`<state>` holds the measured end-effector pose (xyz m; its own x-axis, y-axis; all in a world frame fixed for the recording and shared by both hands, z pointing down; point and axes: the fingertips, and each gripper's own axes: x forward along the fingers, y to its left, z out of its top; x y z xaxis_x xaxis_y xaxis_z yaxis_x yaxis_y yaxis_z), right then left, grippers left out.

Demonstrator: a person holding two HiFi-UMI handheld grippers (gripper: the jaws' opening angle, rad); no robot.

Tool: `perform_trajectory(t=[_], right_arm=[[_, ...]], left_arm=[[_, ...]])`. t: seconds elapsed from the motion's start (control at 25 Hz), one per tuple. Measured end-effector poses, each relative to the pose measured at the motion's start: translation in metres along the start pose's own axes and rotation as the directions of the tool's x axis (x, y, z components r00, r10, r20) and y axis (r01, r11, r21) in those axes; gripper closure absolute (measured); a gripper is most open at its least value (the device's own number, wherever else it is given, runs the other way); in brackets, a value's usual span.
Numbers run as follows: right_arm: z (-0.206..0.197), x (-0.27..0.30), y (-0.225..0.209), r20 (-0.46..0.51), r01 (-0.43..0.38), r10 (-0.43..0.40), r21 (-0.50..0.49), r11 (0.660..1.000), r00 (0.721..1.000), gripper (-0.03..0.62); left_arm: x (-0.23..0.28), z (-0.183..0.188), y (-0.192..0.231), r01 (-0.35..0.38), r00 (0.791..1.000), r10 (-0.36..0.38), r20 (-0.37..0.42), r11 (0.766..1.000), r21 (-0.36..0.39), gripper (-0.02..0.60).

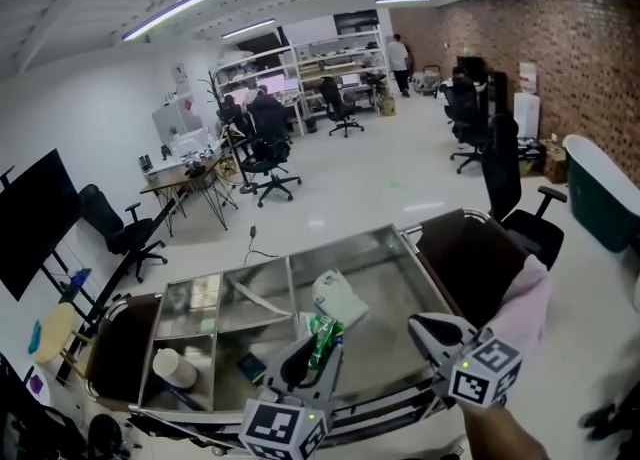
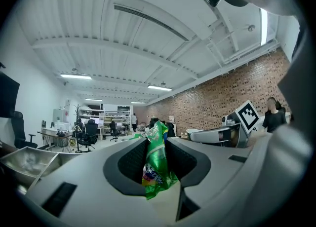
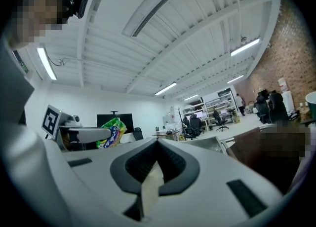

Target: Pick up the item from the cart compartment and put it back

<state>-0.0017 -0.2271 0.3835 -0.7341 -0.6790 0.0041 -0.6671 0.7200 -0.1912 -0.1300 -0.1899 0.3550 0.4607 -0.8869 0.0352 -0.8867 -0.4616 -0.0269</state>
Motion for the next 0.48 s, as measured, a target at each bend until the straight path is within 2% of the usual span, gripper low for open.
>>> perform_trajectory(t=[0.48], right_arm=[[0.0017, 0.002, 0.0044, 0.004, 0.001, -0.001, -0.004, 1.0, 1.0, 0.579]], left_arm=[[0.0025, -0.0115, 0.0045, 0.005, 1.0, -0.005, -0.025, 1.0, 0.0, 0.462]])
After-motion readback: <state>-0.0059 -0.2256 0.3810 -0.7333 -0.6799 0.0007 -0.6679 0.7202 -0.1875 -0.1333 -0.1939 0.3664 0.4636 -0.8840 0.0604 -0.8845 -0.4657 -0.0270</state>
